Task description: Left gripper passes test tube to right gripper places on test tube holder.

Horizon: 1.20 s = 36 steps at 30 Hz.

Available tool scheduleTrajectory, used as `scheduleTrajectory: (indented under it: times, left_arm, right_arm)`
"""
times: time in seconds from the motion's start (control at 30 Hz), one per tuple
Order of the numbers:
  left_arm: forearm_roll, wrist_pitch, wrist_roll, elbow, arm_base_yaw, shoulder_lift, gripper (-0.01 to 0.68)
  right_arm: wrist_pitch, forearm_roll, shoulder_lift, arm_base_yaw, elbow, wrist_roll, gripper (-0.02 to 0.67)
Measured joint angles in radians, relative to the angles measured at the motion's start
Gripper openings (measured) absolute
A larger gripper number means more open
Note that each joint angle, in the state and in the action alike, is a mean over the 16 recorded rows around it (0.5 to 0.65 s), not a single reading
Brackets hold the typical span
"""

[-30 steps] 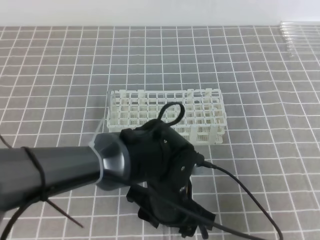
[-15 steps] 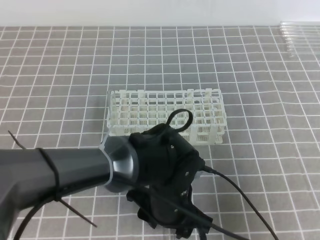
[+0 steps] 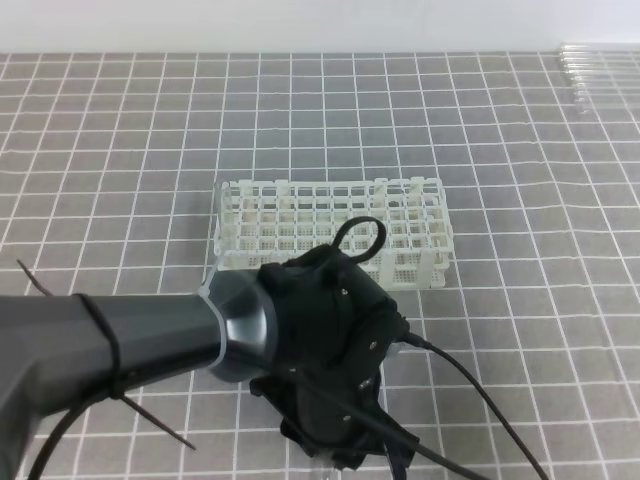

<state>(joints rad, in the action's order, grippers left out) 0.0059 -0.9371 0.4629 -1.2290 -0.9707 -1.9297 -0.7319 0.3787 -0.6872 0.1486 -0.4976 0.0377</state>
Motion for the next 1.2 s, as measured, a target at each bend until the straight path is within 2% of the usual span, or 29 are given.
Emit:
scheduleTrajectory:
  times: [0.63,0.97,1.2]
  left_arm:
    - [0.021,-0.065,-0.102,-0.071,0.001,-0.002,0.044]
    - [0.082,-0.072,-0.129,-0.121,0.001,0.091,0.029]
    - [0.213,0.007,-0.092,-0.056,0.001,0.254,0.029]
  right_arm:
    - [-0.009,-0.004,0.0,0.0,0.0,0.001,-0.013]
    - [-0.018,-0.003,-0.001,0.0,0.0,0.014,-0.013]
    - [-0.034,0.026,-0.022,0.0,-0.004,0.053,-0.013]
